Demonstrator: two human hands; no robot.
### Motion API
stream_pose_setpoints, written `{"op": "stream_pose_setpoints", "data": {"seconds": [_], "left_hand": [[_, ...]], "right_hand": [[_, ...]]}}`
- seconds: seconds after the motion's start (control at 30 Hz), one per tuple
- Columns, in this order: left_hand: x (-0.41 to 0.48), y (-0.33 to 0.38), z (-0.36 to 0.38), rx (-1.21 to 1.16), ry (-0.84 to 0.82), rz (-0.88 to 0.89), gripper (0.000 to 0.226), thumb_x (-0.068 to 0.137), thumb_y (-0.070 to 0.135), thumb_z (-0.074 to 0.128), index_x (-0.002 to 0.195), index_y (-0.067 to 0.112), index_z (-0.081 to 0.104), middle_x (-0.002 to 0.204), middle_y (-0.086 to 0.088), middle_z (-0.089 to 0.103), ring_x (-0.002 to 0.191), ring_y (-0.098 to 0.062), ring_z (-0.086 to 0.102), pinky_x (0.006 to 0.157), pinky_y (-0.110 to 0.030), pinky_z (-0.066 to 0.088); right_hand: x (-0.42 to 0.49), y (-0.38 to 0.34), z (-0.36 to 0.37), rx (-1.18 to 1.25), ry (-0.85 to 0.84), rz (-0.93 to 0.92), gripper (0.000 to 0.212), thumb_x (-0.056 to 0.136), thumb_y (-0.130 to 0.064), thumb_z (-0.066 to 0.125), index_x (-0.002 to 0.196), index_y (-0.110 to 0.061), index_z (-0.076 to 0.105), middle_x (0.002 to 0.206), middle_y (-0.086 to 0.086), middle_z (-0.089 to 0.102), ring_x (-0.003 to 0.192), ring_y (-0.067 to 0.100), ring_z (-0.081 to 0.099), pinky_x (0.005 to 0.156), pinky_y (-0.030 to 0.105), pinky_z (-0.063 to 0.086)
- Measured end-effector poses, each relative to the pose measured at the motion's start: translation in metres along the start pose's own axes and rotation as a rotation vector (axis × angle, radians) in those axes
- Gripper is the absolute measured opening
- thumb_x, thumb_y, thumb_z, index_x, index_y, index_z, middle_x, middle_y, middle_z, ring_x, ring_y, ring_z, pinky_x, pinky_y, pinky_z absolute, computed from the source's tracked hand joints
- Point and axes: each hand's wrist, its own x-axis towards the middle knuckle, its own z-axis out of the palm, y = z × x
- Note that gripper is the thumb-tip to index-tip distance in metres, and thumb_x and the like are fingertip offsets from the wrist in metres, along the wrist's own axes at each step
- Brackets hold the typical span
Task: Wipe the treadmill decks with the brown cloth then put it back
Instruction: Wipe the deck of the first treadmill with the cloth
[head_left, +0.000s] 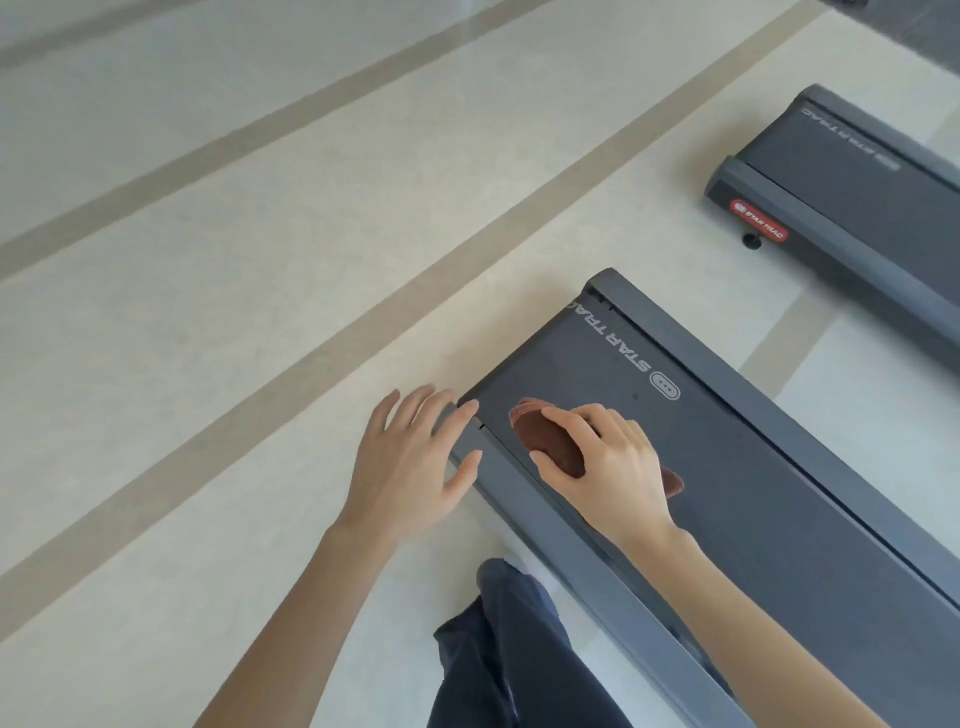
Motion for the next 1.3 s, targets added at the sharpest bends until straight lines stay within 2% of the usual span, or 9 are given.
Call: {"op": "stream_pose_setpoints", "data": {"seconds": [0.27, 0.37, 0.63, 0.97, 1.3], "left_hand": [[0.031, -0.033, -0.013, 0.012, -0.052, 0.088, 0.044, 0.088, 0.037, 0.047, 0.125, 0.017, 0.059, 0.127, -0.006, 0.058, 0.122, -0.028, 0.050, 0.101, -0.047, 0.040], [0.055, -0.046, -0.019, 0.004, -0.099, 0.158, 0.042, 0.088, 0.033, 0.054, 0.126, 0.016, 0.058, 0.129, -0.008, 0.057, 0.123, -0.028, 0.049, 0.102, -0.047, 0.038], [0.126, -0.105, -0.051, 0.034, -0.155, 0.206, 0.044, 0.088, 0.036, 0.046, 0.127, 0.016, 0.057, 0.130, -0.006, 0.055, 0.124, -0.027, 0.048, 0.102, -0.046, 0.039], [0.205, -0.153, -0.056, 0.011, -0.224, 0.352, 0.045, 0.088, 0.035, 0.046, 0.127, 0.013, 0.057, 0.131, -0.009, 0.056, 0.124, -0.028, 0.048, 0.103, -0.047, 0.038], [0.304, -0.252, -0.074, -0.061, -0.202, 0.491, 0.044, 0.088, 0.032, 0.047, 0.125, 0.013, 0.058, 0.129, -0.009, 0.057, 0.123, -0.029, 0.049, 0.103, -0.045, 0.037]], "right_hand": [[0.034, -0.016, 0.000, 0.049, 0.017, 0.072, 0.035, 0.073, -0.026, 0.077, 0.105, -0.014, 0.070, 0.091, 0.005, 0.067, 0.076, 0.026, 0.063, 0.070, 0.036, 0.050], [0.054, -0.019, 0.004, 0.083, 0.002, 0.162, 0.035, 0.075, -0.026, 0.076, 0.107, -0.014, 0.070, 0.093, 0.006, 0.067, 0.080, 0.027, 0.063, 0.073, 0.036, 0.049], [0.125, -0.032, 0.016, 0.208, -0.007, 0.418, 0.033, 0.079, -0.025, 0.073, 0.109, -0.013, 0.068, 0.093, 0.006, 0.064, 0.081, 0.027, 0.060, 0.076, 0.039, 0.049], [0.197, -0.049, 0.026, 0.216, -0.070, 0.495, 0.035, 0.083, -0.032, 0.068, 0.116, -0.020, 0.065, 0.101, 0.001, 0.062, 0.091, 0.021, 0.057, 0.082, 0.029, 0.041], [0.297, -0.099, 0.063, 0.234, 0.051, 0.727, 0.033, 0.082, -0.030, 0.068, 0.114, -0.020, 0.065, 0.100, 0.000, 0.062, 0.090, 0.022, 0.058, 0.081, 0.031, 0.045]]}}
